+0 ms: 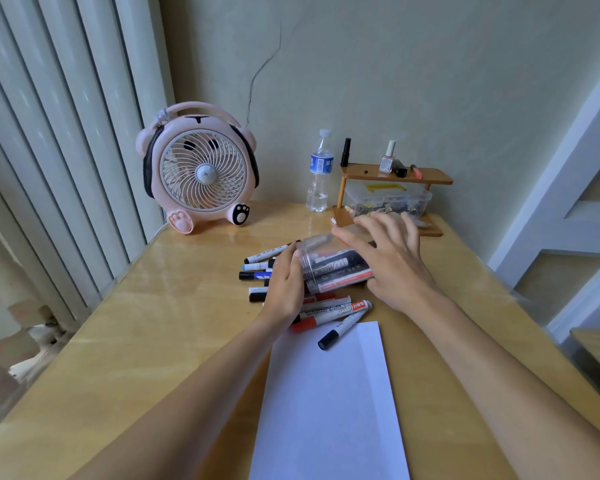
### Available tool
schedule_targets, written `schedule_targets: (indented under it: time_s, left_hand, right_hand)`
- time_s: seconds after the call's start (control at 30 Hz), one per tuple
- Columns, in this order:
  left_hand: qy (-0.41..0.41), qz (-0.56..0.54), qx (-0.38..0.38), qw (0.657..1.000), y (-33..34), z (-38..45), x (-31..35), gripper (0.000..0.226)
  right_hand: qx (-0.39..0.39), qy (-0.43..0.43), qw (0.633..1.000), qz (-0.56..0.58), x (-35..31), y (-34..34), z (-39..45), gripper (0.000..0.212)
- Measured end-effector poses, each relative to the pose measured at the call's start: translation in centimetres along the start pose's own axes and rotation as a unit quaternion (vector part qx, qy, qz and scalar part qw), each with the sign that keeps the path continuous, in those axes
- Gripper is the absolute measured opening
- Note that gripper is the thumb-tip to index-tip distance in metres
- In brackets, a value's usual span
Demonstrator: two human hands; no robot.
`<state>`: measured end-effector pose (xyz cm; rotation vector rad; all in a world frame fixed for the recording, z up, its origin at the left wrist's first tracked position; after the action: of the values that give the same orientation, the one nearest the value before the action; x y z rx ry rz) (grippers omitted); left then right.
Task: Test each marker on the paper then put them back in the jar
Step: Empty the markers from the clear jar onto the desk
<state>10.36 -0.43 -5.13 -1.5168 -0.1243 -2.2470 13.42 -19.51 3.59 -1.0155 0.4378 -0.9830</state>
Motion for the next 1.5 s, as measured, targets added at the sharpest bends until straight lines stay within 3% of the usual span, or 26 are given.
schedule_targets:
  time_s: [0.3,0.77,1.07,1.3,1.5]
  left_hand:
    - [0.025,0.012,0.042,0.999,0.1,-0.2,0.2,0.053]
    - [0.055,0.086,0.011,0.995,0.6,-0.2,0.1,0.037]
    - [0.035,0.145,0.018,0.989,1.0,0.0,-0.2,0.057]
    - [0.041,0.206,-0.001,0.978,1.3,-0.2,0.0,0.048]
    - [0.047,0.254,-0.016,0.966,1.5,0.1,-0.4,0.035]
  right_hand:
    - [-0.004,0.033,0.999,-0.009,0.5,-0.8,0.1,0.116]
    - [-0.019,0.038,0.999,-0.021,2.1,-0.2,-0.3,0.118]
    - [-0.004,0.051,0.998,-0.031,3.5,0.5,-0.5,0.115]
    - [0.025,0.032,0.996,-0.077,4.2,0.2,-0.5,0.114]
    - [-0.003,0.009,0.994,-0.11,5.2,-0.4,-0.1,0.115]
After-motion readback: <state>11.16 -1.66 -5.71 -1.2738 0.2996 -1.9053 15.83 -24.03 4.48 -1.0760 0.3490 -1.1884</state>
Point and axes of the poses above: each hand's wrist, its own z-axis towards the middle knuckle, its own y-axis out of the palm, x = y × z, the point moved 2 cm from there along z, towards the middle knuckle, and after that the axes turned 9 degrees about y, right-handed, at the moved point
